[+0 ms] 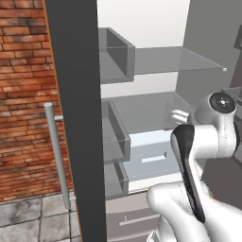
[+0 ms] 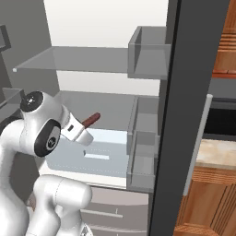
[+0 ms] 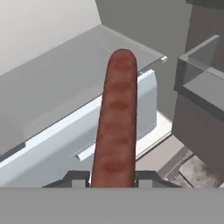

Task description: Retrieve the sausage and cheese from the fridge and place them on the cutting board on the counter.

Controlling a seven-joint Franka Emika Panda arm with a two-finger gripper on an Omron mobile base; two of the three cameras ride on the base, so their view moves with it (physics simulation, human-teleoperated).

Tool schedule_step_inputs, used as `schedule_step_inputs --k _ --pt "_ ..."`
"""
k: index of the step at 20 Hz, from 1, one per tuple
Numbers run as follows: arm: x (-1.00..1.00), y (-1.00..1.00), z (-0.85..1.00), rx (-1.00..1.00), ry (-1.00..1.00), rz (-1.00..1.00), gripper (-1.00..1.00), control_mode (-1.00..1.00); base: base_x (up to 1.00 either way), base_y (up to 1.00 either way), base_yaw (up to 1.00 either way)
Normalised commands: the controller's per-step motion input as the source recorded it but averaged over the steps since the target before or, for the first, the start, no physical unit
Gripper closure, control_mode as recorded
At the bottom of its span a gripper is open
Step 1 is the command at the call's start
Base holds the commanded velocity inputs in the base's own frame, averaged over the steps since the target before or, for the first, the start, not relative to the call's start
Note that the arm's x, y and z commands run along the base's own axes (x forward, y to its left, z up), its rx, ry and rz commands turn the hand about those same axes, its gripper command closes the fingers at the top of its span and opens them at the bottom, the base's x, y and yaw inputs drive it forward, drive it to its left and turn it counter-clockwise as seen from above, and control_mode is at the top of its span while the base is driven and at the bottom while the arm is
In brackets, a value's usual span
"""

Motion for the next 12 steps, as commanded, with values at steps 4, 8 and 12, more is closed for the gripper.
schedule_step_inputs --k 4,8,12 --pt "-0.85 -0.13 0.85 0.00 -0.03 0.05 1.00 -1.00 0.00 0.00 0.00" --pt "-0.53 -0.02 0.77 -0.03 -0.05 0.01 1.00 -1.00 0.00 0.00 0.00" --pt "-0.13 0.00 0.35 -0.03 0.02 0.00 1.00 -1.00 0.00 0.00 0.00"
